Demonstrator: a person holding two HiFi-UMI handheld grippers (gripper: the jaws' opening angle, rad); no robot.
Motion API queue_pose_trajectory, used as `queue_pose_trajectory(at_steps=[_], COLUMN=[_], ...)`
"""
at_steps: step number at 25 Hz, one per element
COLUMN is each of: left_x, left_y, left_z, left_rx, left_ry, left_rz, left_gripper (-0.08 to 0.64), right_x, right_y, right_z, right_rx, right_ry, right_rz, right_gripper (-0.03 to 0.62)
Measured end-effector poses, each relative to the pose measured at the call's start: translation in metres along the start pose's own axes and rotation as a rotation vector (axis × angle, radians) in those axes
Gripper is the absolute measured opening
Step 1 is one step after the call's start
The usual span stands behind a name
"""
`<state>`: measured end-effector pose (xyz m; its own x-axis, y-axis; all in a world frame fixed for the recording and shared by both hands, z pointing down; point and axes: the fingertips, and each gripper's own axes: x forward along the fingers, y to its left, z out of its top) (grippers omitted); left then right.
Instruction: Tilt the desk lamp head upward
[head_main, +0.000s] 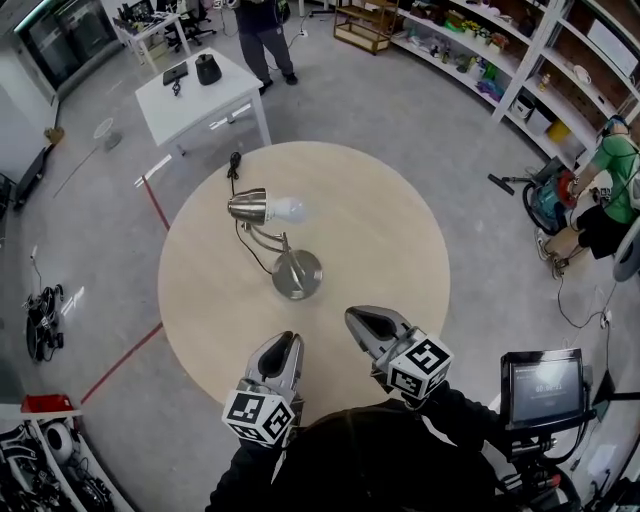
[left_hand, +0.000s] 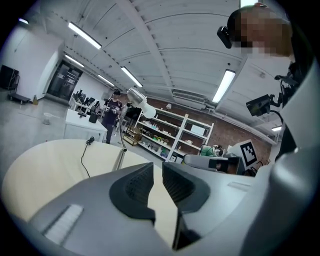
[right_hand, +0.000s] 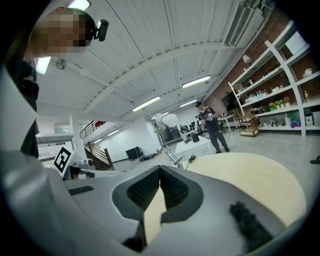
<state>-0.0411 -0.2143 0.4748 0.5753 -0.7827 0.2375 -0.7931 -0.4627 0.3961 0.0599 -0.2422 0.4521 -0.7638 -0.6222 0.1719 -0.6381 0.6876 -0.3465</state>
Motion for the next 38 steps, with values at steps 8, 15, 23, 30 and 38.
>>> queue_pose_trajectory(at_steps=[8,15,23,30,38], left_x=[0.003,0.020,0.009,0.014,0.015], left_y=[-0.012,-0.012,-0.011,-0.006,-0.006], left_z=[-0.003,-0.006,-0.007,-0.008,-0.009], left_rx=[0.014,0.010,-0.003,-0.015,-0.020], left_ry=[0.023,0.034,0.031,0.028,0.027], left_rz=[0.005,0.004,-0.007,-0.010,-0.018], left_gripper=[0.061,0.061,0.061,0.062,0.062], right_x=[0.002,0.004,0.003,0.007,0.006], right_y=[0.016,0.004,0.019,0.014,0.015], right_z=[0.011,0.009,0.004,0.002,0.001], right_rx=[-0.105,-0.111,-0.124,-0.121,-0.125], right_ry=[-0.018,-0.005,0.013,0.015,0.025], right_rz=[0.054,0.063,0.056,0.051,0.043], right_gripper=[0.006,0.006,0.006,0.006,0.006])
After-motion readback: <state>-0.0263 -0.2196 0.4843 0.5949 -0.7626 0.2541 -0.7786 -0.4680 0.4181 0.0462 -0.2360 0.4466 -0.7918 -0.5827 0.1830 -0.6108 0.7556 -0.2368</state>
